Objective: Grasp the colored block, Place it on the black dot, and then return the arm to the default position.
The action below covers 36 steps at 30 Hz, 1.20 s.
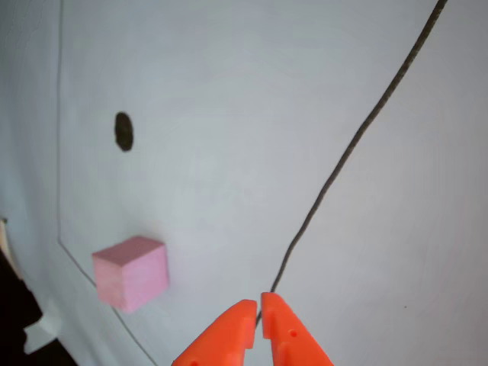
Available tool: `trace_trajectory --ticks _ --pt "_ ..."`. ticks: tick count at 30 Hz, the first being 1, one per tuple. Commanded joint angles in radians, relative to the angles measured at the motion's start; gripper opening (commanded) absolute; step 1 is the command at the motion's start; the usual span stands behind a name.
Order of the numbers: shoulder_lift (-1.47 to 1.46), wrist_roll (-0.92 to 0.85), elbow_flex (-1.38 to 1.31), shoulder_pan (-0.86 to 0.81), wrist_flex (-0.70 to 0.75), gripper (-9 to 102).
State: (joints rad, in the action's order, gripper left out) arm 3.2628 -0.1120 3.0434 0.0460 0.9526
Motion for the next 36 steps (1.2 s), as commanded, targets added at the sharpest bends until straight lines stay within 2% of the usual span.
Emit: trace_trajectory --ticks 1,18,26,36 --pt "0.008 0.014 -0.008 -0.011 0.002 0" --pt "-0.031 0.015 -0.046 -0.028 0.012 0" --pt "-0.526 0.117 -0.583 0.006 0.210 0" --pt "-1.075 0.170 -1.055 0.071 0.258 0"
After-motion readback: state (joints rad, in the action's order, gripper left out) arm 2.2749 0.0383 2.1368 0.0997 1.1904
